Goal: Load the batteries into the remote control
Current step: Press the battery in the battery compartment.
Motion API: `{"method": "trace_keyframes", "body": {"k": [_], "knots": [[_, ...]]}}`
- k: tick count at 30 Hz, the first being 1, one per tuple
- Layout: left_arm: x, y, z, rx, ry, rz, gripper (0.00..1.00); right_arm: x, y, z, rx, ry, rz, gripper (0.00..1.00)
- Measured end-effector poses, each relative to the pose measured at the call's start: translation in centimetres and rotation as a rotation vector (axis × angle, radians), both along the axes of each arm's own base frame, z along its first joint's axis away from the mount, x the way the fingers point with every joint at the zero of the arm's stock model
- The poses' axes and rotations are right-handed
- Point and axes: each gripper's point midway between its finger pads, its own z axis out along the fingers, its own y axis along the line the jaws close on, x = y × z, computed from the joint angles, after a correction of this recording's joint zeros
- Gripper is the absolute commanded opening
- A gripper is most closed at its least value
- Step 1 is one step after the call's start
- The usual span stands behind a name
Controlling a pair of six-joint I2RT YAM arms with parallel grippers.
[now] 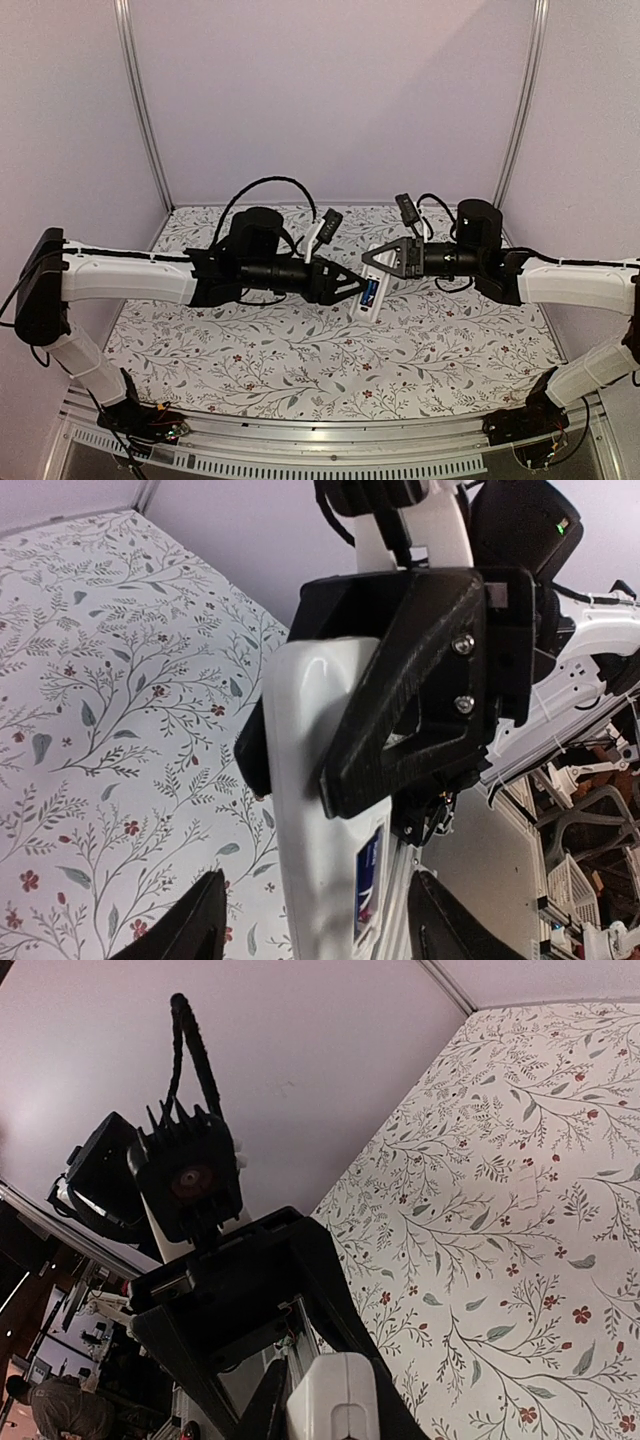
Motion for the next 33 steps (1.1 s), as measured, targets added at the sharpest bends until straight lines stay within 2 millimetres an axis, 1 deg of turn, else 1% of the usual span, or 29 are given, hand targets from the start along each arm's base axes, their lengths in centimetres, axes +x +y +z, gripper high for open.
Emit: {"method": "trace_keyframes", "body": {"k": [6,13,20,28,33], "knots": [[-0.5,-1.0,-0.5,-0.008,0.032,-0.028,0.53,-0.2,0.3,0.2,-0.013,-0.019,0.008,0.0],[-0.4,-1.5,-0.1,-0.025,0.041,-0.029,0.42,-0.5,0.3,0.0,-0.025,-0.028,0.012,0.0],[-0.4,-1.9,-0.7,-0.016,0.045,-0.032,0.41,-0.4,0.2,0.2,-0.025,-0.036,0.004,0.0],[-0.4,-2.0,-1.3,0.011,0.024,-0.021,0.27,-0.5,0.2,0.0,-0.036,-0.033,0.002,0.0],[-0.2,-2.1,-1.0,0.02,0.019,-0.007,0.26,-0.7,0.0,0.4,-0.033,-0.051,0.006,0.0]]}}
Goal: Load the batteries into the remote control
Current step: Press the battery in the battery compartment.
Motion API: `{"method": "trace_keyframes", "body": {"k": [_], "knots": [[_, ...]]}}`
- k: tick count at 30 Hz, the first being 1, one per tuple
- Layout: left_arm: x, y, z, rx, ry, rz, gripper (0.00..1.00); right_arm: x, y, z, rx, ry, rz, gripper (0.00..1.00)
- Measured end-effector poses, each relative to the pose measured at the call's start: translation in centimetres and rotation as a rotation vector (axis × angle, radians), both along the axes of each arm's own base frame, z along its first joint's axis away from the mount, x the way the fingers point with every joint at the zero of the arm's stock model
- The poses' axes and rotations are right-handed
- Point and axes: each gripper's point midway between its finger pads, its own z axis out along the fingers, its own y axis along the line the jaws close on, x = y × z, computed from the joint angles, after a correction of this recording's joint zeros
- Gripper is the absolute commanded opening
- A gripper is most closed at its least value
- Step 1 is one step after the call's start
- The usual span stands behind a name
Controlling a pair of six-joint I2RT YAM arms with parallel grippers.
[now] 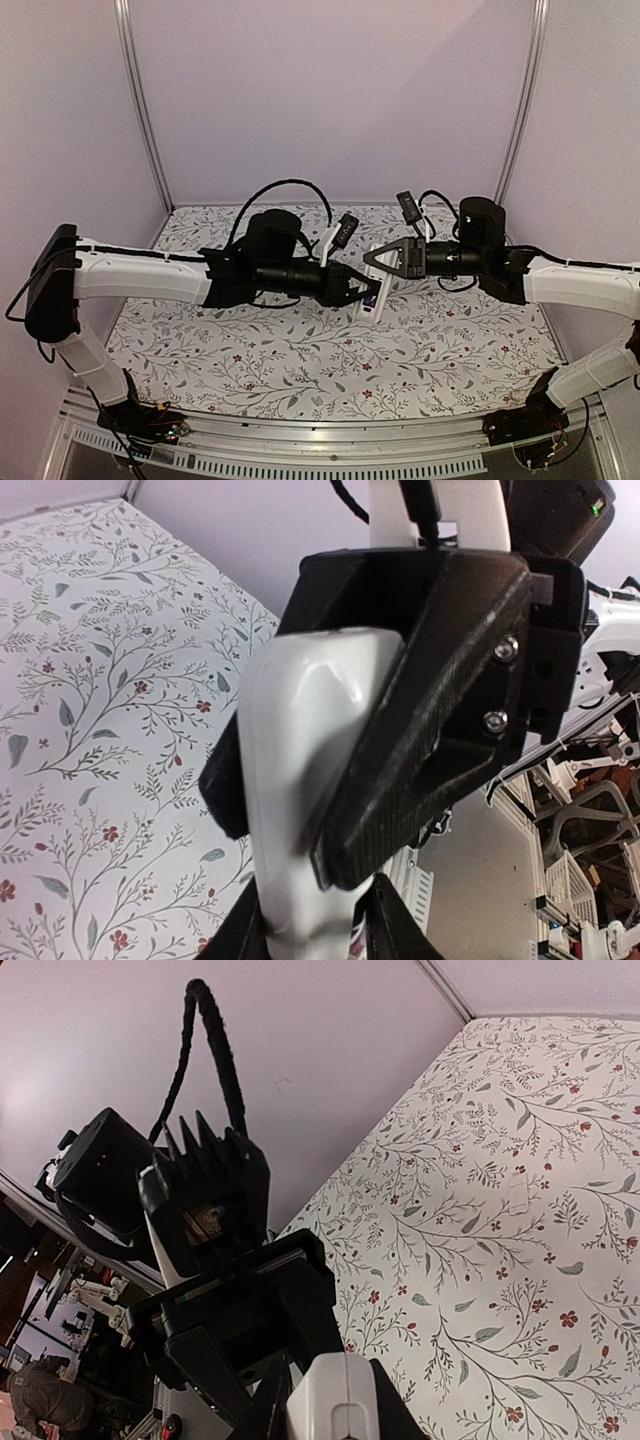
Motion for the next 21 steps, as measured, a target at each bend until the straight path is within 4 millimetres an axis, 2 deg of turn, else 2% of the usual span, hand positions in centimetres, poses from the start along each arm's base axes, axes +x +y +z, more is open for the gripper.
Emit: {"method": "trace_keyframes", "body": {"k": [3,11,17,19,21], "knots": [[0.2,-0.1,0.3,0.012,-0.002,0.014,0.32,-0.1,-0.2,0.3,0.003,-0.007,-0.002,0.0],[1.3,0.3,-0.1,0.061,-0.053,0.081,0.69,0.7,-0.7,0.1,-0.008,0.009,-0.045,0.0],[2.6,2.6,1.1,0.114,-0.157,0.105,0.95,2.3,-2.3,-0.1,0.002,0.029,-0.098,0.0],[3.3,4.0,2.1,0.131,-0.205,0.124,0.95,3.1,-3.2,-0.8,-0.005,0.045,-0.128,0.0],[4.5,5.6,2.8,0.165,-0.243,0.155,0.9,3.9,-4.2,-1.9,-0.019,0.072,-0.162,0.0]]}}
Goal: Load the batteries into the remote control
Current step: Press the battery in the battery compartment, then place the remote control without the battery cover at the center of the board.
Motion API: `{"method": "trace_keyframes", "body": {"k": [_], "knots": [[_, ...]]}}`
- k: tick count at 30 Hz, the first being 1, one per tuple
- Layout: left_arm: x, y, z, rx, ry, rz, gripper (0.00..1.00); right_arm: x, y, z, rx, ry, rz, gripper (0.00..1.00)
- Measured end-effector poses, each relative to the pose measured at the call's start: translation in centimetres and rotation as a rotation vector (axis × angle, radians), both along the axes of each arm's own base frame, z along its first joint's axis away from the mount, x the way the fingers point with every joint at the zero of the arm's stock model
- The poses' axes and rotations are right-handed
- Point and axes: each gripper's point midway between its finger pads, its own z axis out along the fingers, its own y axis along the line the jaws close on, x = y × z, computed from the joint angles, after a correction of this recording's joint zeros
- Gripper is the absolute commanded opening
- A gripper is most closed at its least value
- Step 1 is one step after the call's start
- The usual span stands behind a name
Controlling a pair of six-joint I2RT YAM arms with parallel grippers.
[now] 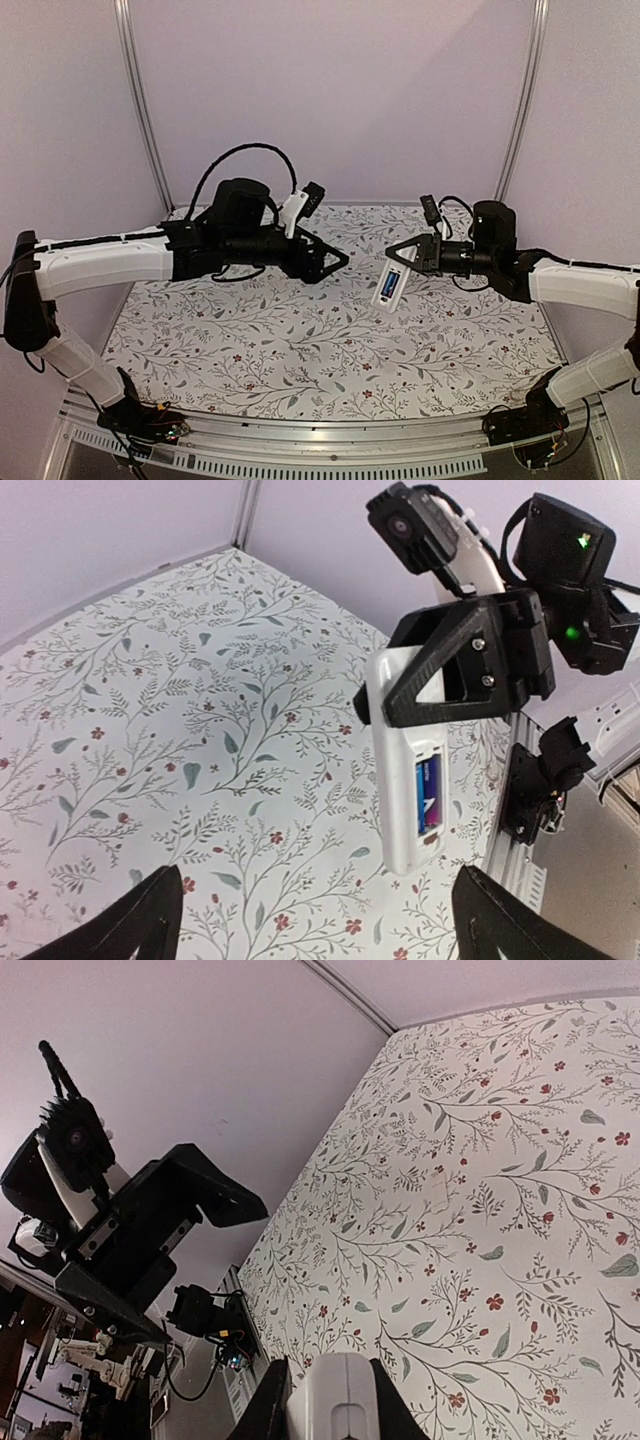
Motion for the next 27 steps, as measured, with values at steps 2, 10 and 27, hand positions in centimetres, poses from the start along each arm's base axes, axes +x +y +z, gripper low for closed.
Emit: {"method": "trace_keyframes", "body": {"k": [2,10,27], "knots": [[2.0,1.7,0.2,0.045,-0.024,0.053,0.86,0.7,-0.8,-1.1,-0.013,0.031,-0.026,0.0],[8.0,7.6,-3.4,0.207,0.01,0.242,0.88,2.6,-0.9,-7.0,-0.086,0.176,-0.064,0.03],[15.7,17.6,-15.2,0.495,0.219,0.626,0.74,4.3,3.6,-18.2,-0.102,0.378,-0.126,0.31]]}}
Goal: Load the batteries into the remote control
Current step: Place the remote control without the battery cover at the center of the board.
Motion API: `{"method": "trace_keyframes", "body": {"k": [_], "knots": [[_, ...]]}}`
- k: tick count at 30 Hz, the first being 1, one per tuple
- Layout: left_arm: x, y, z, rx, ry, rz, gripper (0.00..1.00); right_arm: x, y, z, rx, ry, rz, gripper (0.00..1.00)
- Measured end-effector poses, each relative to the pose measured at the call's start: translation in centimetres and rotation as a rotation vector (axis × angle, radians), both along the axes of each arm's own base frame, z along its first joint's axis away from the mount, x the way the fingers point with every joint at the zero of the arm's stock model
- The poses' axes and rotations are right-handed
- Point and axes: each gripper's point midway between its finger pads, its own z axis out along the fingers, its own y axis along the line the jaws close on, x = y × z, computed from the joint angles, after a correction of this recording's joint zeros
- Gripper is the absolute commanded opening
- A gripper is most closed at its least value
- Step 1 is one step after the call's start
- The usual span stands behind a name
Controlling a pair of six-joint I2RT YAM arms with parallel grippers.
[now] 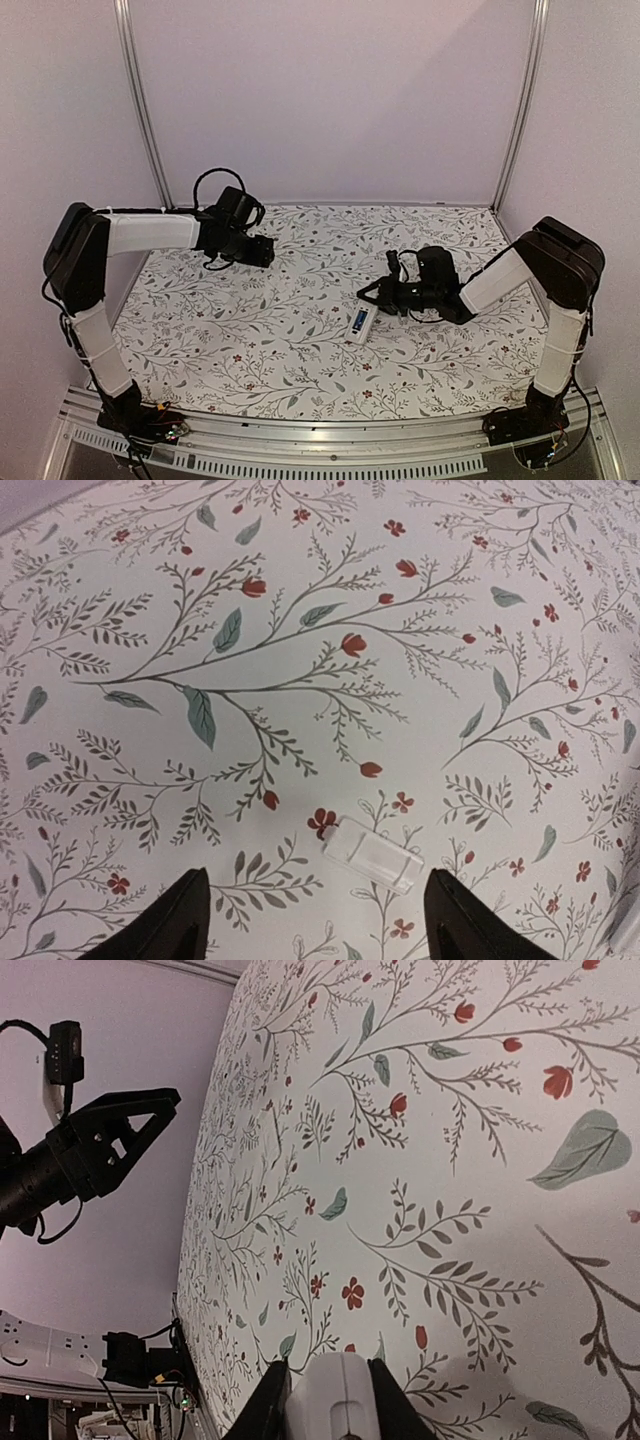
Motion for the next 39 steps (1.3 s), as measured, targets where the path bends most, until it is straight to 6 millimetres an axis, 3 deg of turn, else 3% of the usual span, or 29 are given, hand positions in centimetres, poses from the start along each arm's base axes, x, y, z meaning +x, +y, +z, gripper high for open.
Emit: {"method": "trace_keyframes", "body": {"k": [3,9,14,23,32,39], "knots": [[1.2,1.1,-0.6,0.002,0.006,0.034,0.75,0.5,0.0,0.1,0.023,-0.021,-0.031,0.44],[1.8,1.5,-1.7,0.008,0.025,0.045,0.75,-0.9,-1.6,-1.8,-0.001,0.0,-0.061,0.58],[2.4,1.7,-2.0,0.01,0.031,0.049,0.73,-1.8,-2.8,-1.8,-0.022,-0.007,-0.083,0.61],[3.9,1.6,-2.9,0.024,0.051,0.005,0.57,-3.5,-5.4,-2.1,-0.133,0.016,-0.119,0.64],[2.6,-0.2,-4.6,-0.019,0.135,-0.107,0.47,-5.5,-7.6,-2.0,-0.222,0.047,-0.123,0.74],[2.8,-0.8,-6.5,-0.012,0.179,-0.136,0.35,-6.4,-10.2,-1.7,-0.266,0.07,-0.153,0.81]]}}
